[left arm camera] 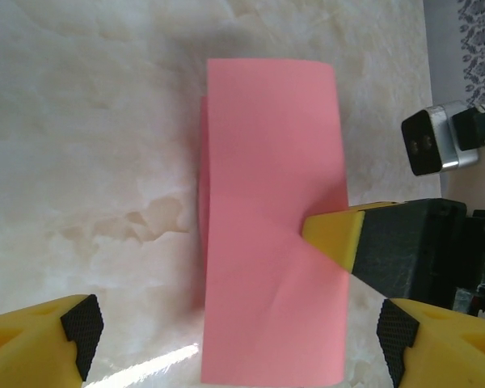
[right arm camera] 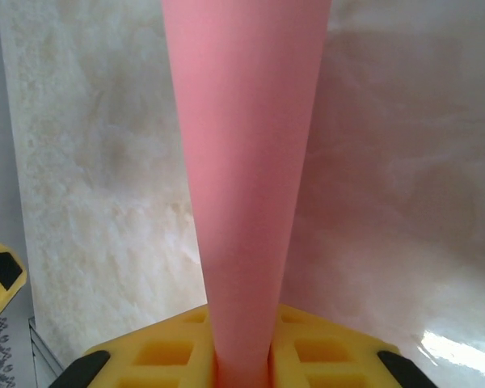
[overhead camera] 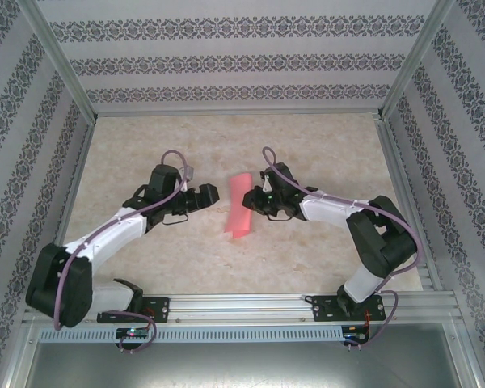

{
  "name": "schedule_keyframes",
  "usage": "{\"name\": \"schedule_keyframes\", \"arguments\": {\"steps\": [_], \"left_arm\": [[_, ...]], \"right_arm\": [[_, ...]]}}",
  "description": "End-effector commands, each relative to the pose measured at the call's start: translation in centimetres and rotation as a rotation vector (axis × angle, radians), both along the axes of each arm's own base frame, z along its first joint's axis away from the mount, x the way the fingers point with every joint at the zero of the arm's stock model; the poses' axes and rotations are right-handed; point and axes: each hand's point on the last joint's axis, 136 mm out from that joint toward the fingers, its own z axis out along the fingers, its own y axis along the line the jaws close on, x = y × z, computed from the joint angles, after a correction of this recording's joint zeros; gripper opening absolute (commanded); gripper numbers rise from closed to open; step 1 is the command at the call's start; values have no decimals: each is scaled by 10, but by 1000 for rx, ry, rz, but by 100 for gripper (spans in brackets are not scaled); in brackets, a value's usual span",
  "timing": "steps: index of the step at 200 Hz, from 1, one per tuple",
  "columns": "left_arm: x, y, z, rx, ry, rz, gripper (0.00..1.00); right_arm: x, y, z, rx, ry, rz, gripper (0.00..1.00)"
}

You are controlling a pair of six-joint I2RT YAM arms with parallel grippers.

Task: Fold a paper plane with a square sheet of paper (pick it up from the middle)
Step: Fold the square sheet of paper in half at the center of the table, then hold the square sheet of paper at the center of the table.

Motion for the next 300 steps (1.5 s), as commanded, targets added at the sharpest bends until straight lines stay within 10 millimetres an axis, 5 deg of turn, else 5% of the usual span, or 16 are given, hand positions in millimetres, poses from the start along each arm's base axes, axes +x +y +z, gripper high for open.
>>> {"name": "schedule_keyframes", "arguments": {"steps": [1, 94, 164, 300], "left_arm": [[8, -24, 2, -45, -34, -26, 88], [18, -80, -46, -15, 53, -119, 54], [22, -93, -74, 45, 92, -144, 39], [16, -103, -93, 98, 126, -187, 36]], "right_arm": [[-2, -1, -9, 34, 11, 23, 21], [-8, -27, -41, -32, 46, 34, 22], [-9, -33, -51, -65, 56, 41, 24], [-14, -34, -63, -153, 68, 77, 29]]}}
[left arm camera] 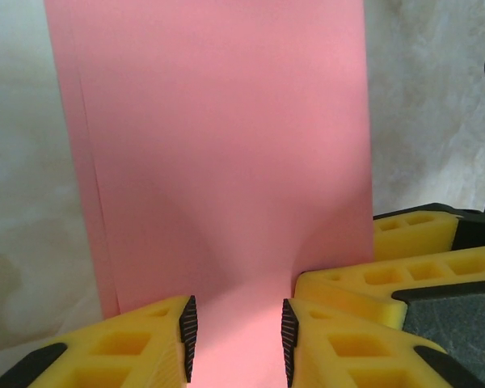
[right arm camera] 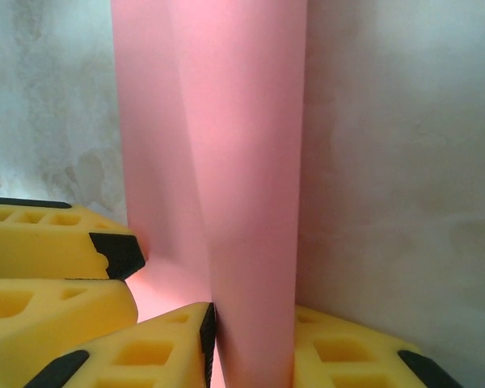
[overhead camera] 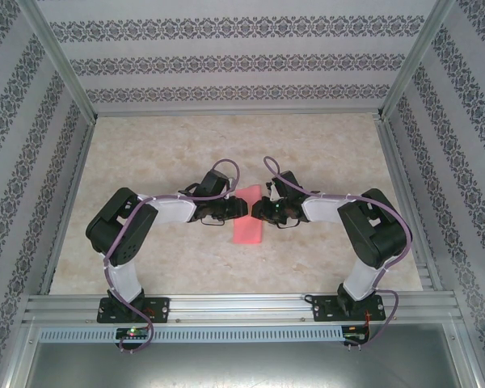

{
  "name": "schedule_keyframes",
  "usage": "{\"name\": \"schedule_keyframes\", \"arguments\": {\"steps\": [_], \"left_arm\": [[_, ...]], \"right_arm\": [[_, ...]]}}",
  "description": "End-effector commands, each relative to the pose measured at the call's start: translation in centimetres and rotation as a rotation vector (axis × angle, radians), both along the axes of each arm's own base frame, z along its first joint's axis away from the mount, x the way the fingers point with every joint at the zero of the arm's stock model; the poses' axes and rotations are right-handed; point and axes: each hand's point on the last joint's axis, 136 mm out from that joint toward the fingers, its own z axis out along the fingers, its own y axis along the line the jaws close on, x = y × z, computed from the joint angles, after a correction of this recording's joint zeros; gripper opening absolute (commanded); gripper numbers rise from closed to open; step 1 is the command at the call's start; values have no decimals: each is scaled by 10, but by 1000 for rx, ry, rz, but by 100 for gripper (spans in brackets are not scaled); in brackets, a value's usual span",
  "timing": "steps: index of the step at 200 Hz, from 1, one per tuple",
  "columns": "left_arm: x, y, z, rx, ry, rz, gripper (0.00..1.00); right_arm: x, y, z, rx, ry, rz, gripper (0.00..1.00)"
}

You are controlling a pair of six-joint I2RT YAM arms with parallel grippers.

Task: Fold a paper plane with a square sheet of paper (pick it up from the middle)
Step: Hold the square sheet of paper at the center of the table.

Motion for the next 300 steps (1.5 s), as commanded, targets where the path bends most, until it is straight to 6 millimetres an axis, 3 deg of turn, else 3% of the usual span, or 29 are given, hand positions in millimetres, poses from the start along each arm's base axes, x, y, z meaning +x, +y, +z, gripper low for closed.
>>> {"name": "schedule_keyframes", "arguments": {"steps": [1, 86, 116, 141, 196, 300], "left_arm": [[1, -4, 1, 27, -25, -22, 36], [-1, 0, -14, 85, -10, -43, 36], [-4, 5, -25, 123, 9, -47, 36], [-6, 10, -29, 158, 8, -52, 36], [-5, 10, -26, 157, 1, -61, 36], [-4, 1, -9, 103, -15, -71, 37]], "right_arm": [[-3, -5, -13, -64, 13, 14, 29], [-7, -6, -24, -106, 29, 24, 32], [-5, -5, -20, -105, 19, 27, 34], [-3, -7, -10, -98, 0, 23, 41], [6, -19, 10, -74, -27, -5, 44], [17, -1, 16, -33, -44, 29, 34]]}}
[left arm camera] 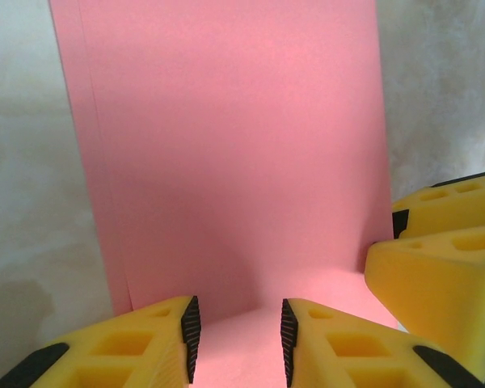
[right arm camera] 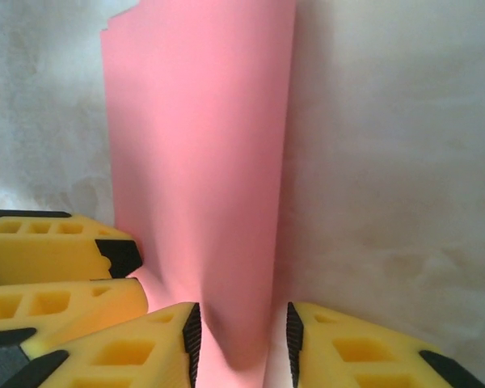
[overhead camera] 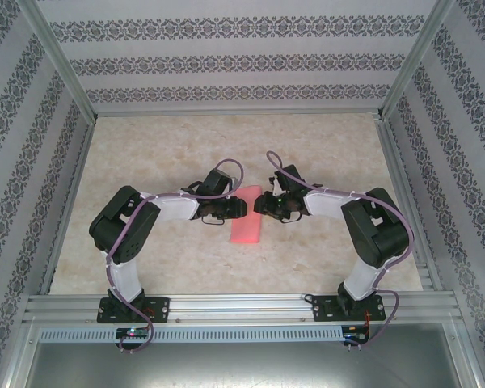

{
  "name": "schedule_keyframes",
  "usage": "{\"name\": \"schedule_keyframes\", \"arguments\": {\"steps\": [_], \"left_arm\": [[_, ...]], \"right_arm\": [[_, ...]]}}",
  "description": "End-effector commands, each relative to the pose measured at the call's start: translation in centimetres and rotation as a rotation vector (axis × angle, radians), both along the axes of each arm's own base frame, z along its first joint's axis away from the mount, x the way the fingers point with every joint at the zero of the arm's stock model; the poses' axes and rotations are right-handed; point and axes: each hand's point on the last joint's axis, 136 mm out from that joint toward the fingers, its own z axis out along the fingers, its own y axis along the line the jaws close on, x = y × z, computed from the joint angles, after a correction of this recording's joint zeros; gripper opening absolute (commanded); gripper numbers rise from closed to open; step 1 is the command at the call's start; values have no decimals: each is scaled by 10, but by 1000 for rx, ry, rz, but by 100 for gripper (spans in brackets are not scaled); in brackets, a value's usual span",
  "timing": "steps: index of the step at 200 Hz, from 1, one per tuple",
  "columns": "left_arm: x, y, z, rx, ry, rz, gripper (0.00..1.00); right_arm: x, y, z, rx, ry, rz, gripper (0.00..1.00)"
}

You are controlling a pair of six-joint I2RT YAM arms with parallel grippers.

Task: Fold a paper plane with a square sheet of paper (pick it up from the middle)
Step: Hold the square sheet of paper at the center of the table.

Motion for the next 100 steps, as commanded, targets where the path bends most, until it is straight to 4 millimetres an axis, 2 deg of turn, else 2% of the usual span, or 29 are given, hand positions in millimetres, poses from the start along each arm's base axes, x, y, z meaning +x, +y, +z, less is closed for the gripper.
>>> {"name": "schedule_keyframes", "arguments": {"steps": [1, 52, 100], "left_arm": [[-8, -3, 0, 15, 20, -27, 37], [-8, -9, 9, -20, 23, -40, 38], [-6, -12, 26, -42, -2, -47, 40]], "right_arm": [[4, 11, 7, 13, -33, 37, 34], [2, 14, 1, -3, -20, 38, 28], [0, 9, -9, -67, -2, 43, 26]]}}
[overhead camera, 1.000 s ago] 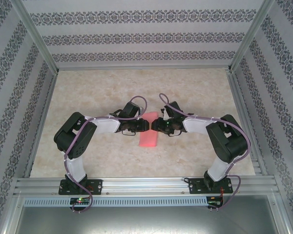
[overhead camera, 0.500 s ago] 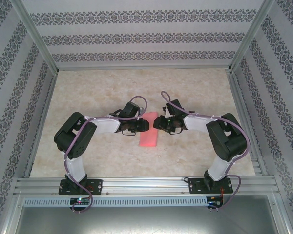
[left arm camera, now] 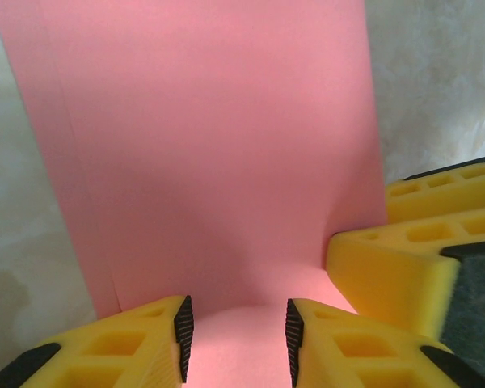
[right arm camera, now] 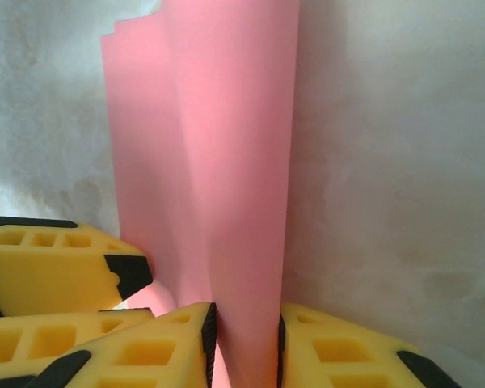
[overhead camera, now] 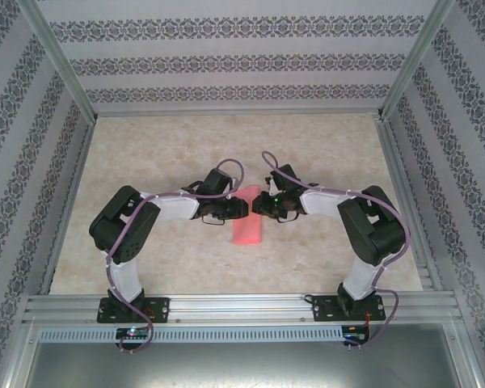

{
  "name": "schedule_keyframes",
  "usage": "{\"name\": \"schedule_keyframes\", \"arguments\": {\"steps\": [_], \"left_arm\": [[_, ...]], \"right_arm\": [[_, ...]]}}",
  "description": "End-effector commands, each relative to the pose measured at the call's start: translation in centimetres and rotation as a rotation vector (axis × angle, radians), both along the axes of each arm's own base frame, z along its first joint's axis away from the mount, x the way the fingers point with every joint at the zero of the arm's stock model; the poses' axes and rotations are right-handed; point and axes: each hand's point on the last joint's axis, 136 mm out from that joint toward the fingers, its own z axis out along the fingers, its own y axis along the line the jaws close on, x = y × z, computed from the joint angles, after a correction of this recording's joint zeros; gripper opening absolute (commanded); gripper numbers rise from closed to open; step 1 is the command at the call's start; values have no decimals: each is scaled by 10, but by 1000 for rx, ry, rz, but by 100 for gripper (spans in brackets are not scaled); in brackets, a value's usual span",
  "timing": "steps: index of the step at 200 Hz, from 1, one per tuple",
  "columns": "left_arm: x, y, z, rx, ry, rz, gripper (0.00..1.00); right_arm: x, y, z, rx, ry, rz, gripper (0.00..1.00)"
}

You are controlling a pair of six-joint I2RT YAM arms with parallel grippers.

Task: Fold a paper plane with a square sheet of paper (pick it up from the middle)
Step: Hold the square sheet of paper at the center of the table.

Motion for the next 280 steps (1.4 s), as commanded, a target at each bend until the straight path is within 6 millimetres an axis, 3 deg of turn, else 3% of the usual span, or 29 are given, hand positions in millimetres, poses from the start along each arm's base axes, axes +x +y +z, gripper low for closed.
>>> {"name": "schedule_keyframes", "arguments": {"steps": [1, 57, 110, 207, 280], "left_arm": [[-2, -8, 23, -26, -25, -27, 40], [1, -4, 46, -21, -74, -20, 45], [8, 21, 58, 68, -131, 19, 48], [12, 52, 57, 84, -125, 83, 49], [12, 61, 55, 84, -116, 102, 49]], "right_arm": [[1, 0, -4, -49, -9, 19, 26], [-2, -4, -10, -91, -3, 29, 25], [-4, -5, -13, -130, -6, 50, 27], [-6, -3, -16, -189, -10, 86, 29], [-7, -3, -19, -229, -11, 106, 32]]}}
